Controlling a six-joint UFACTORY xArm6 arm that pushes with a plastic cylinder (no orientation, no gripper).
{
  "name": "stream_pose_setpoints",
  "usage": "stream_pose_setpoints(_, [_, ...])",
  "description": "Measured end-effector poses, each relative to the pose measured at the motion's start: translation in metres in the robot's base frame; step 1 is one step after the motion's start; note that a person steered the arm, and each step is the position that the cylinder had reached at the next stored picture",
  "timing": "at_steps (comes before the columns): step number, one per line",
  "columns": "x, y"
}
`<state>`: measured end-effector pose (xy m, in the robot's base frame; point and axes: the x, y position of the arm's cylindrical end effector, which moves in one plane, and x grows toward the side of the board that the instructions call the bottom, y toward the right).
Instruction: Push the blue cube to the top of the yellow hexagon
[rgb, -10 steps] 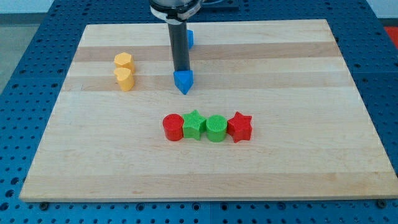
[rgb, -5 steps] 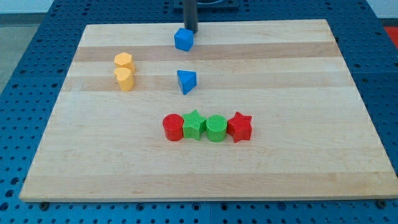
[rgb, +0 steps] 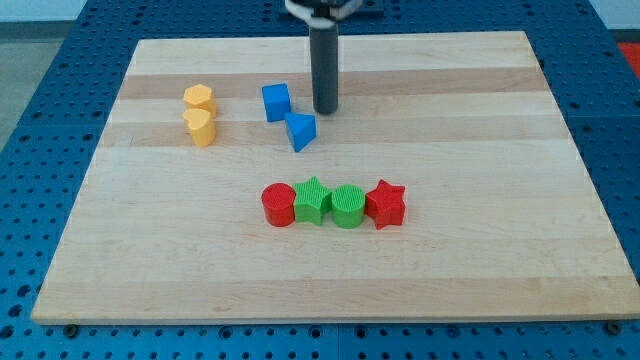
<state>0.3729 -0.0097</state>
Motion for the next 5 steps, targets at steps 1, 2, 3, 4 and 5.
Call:
stream_pose_setpoints(1, [0.015,0.000])
stream_pose_setpoints(2, [0.015,-0.022])
stream_pose_setpoints(3, [0.000,-0.050])
stream_pose_setpoints(4, [-0.033,-0.080])
stream_pose_setpoints(5, [-0.066,-0.110])
